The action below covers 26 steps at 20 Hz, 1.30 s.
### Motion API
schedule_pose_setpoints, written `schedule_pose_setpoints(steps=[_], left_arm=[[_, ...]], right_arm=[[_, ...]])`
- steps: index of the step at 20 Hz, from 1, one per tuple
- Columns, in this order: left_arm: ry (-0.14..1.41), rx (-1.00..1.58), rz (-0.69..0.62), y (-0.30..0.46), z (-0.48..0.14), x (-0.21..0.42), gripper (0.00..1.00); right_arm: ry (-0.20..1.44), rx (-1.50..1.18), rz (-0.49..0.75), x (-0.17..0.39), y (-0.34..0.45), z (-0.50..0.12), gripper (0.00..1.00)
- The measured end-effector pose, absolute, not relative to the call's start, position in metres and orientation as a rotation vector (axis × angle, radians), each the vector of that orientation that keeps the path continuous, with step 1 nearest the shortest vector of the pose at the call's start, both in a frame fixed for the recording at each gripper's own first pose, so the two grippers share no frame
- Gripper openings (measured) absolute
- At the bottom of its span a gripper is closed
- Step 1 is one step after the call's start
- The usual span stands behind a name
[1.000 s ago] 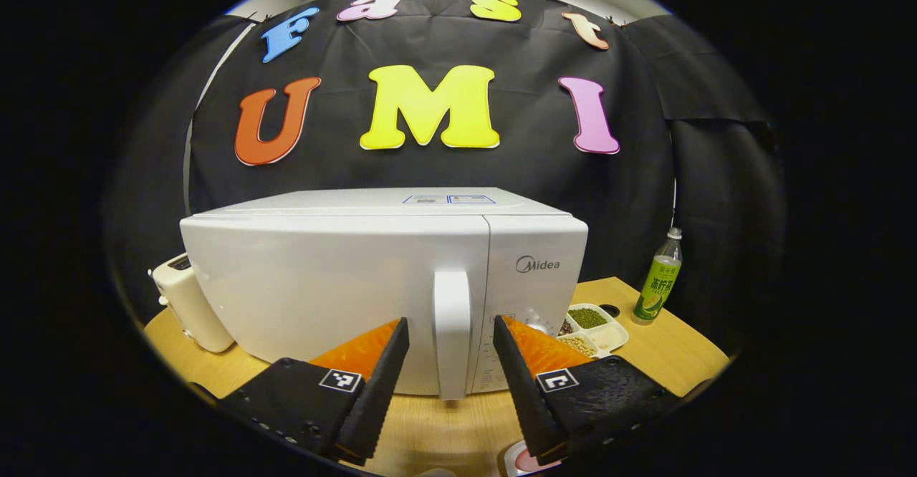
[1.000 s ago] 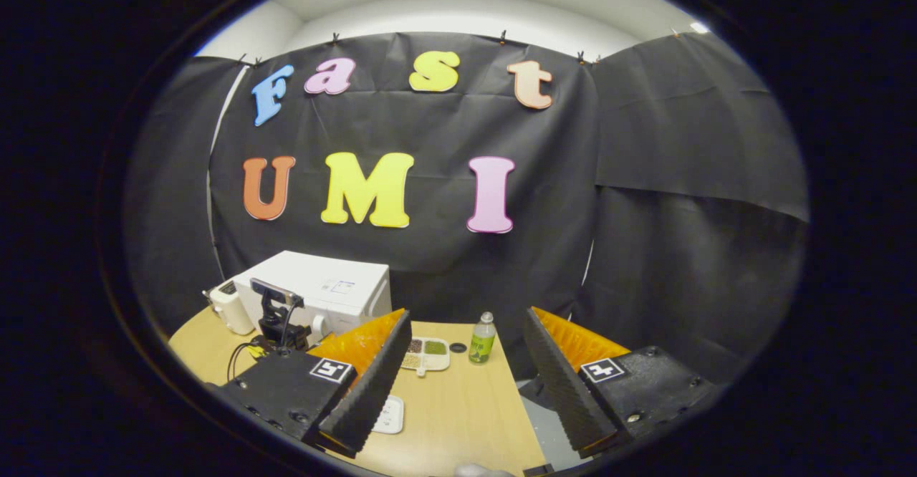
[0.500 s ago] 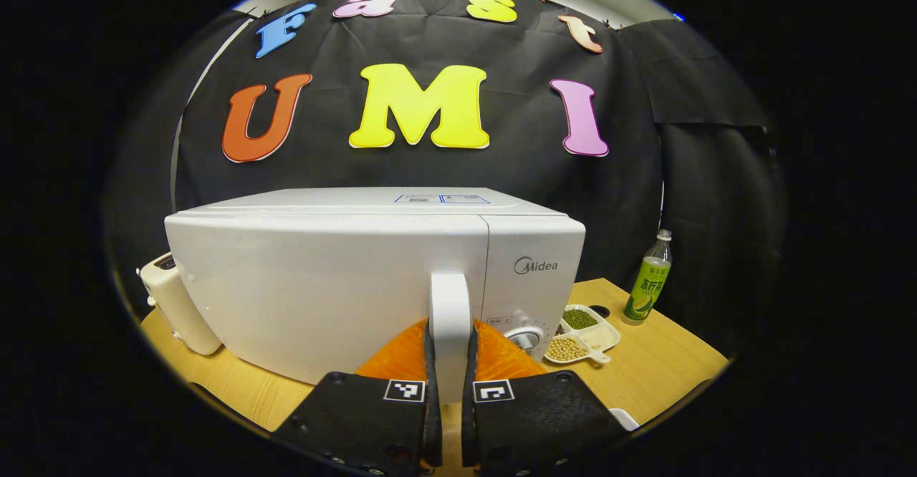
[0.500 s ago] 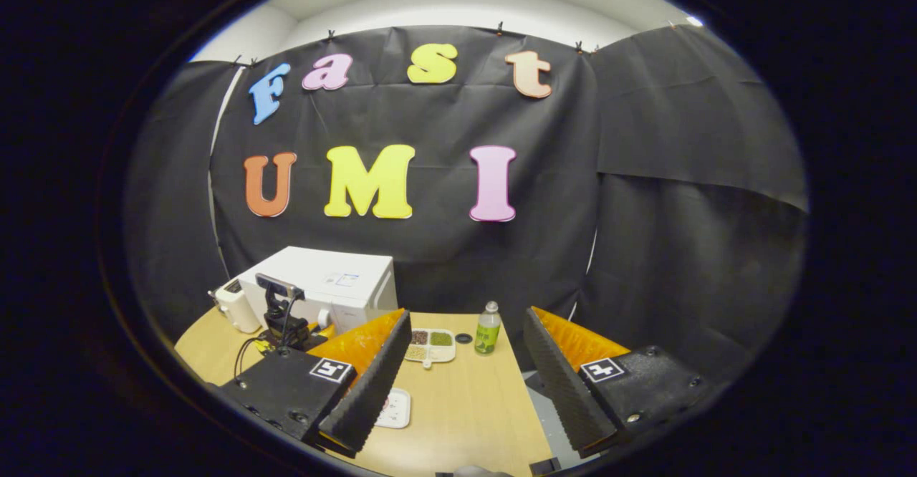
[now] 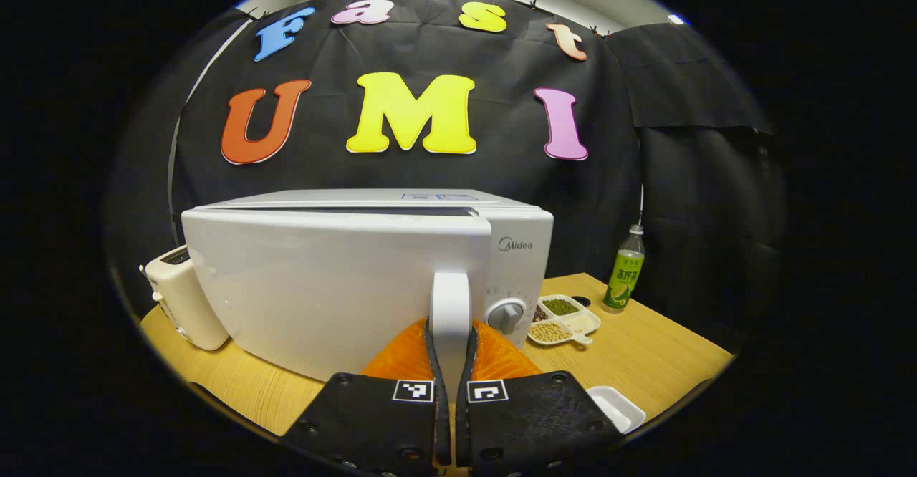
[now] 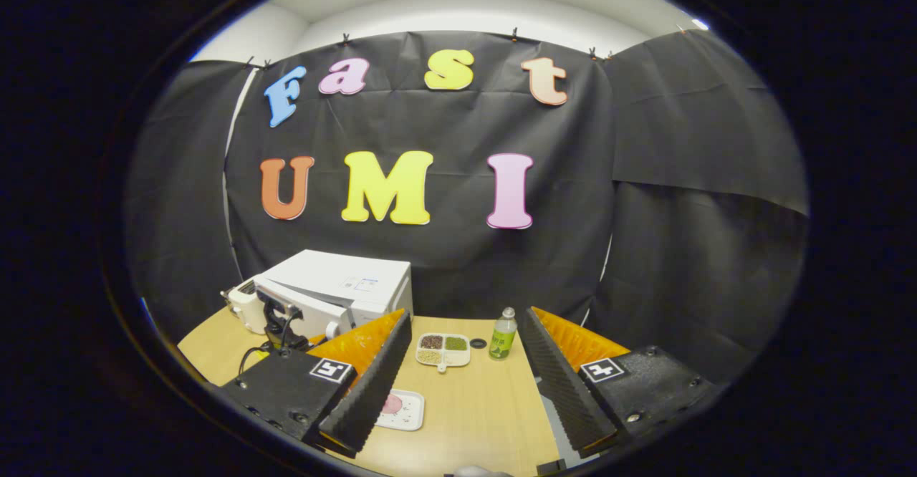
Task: Open the microwave oven with the left hand, put the food in, and close the microwave oven.
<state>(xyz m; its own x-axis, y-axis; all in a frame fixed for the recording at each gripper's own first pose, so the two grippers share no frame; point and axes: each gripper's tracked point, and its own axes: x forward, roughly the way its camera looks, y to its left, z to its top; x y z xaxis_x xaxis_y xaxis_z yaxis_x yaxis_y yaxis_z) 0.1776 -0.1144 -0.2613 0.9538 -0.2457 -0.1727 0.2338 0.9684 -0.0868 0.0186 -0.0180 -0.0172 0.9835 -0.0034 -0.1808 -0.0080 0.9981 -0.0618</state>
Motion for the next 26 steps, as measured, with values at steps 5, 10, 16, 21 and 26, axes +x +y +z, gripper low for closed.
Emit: schedule_pose_setpoints(steps=[5,10,16,21,26], left_arm=[[0.205,-0.037,-0.255,-0.078,-0.264,0.113,0.09],[0.248,-0.045,-0.194,-0.033,-0.269,0.068,0.23],[0.259,-0.015,-0.099,0.028,-0.266,0.031,0.44],[0.264,0.004,0.008,0.083,-0.263,0.007,1.00],[0.297,0.044,0.135,0.145,-0.266,-0.025,0.96]], right_arm=[[0.190,-0.047,0.103,0.025,0.024,-0.027,1.00],[0.221,-0.013,0.195,0.018,0.066,-0.041,1.00],[0.236,0.006,0.256,0.005,0.098,-0.054,1.00],[0.237,0.009,0.290,-0.005,0.118,-0.058,1.00],[0.243,0.018,0.322,-0.010,0.130,-0.071,1.00]])
